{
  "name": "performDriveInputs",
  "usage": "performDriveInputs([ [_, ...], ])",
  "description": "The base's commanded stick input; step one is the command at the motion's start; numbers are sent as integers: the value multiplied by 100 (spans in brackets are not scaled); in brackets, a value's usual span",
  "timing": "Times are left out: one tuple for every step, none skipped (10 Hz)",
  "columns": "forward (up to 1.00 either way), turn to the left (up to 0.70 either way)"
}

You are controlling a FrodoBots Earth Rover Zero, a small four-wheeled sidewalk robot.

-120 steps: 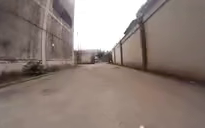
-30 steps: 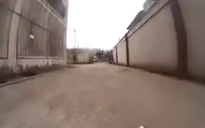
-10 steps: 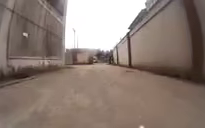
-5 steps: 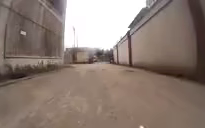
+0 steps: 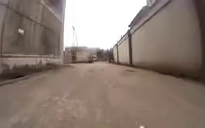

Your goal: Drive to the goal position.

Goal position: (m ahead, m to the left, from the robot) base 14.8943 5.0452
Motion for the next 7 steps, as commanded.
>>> performDriveInputs([
  [30,0],
  [30,0],
  [30,0],
  [30,0],
  [30,0],
  [30,0],
  [30,0],
])
